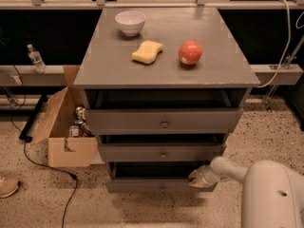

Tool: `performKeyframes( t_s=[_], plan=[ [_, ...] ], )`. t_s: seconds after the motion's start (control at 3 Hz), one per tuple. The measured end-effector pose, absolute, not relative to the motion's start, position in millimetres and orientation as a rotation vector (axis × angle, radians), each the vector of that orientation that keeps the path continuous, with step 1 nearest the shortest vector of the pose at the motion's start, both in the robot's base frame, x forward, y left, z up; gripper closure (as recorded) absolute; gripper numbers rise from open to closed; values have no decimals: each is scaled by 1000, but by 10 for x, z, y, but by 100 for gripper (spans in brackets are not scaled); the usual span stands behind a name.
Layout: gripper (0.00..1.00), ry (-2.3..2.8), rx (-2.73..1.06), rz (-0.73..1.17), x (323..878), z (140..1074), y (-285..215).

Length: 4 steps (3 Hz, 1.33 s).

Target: Open bottom drawer

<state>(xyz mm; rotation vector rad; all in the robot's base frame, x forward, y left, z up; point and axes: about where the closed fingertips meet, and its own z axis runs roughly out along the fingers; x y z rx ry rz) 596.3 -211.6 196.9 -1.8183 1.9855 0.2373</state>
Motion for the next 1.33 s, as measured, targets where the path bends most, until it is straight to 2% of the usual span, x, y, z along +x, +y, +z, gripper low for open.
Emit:
performKeyframes(
  t_s=[0.33, 0.67, 1.33],
  plan=[
    [35, 1985, -1818, 237, 5963, 1969, -2116],
    [4, 1985, -1818, 237, 5963, 1969, -2115],
    [0, 1960, -1872, 296, 5879, 1876, -2025]
  ],
)
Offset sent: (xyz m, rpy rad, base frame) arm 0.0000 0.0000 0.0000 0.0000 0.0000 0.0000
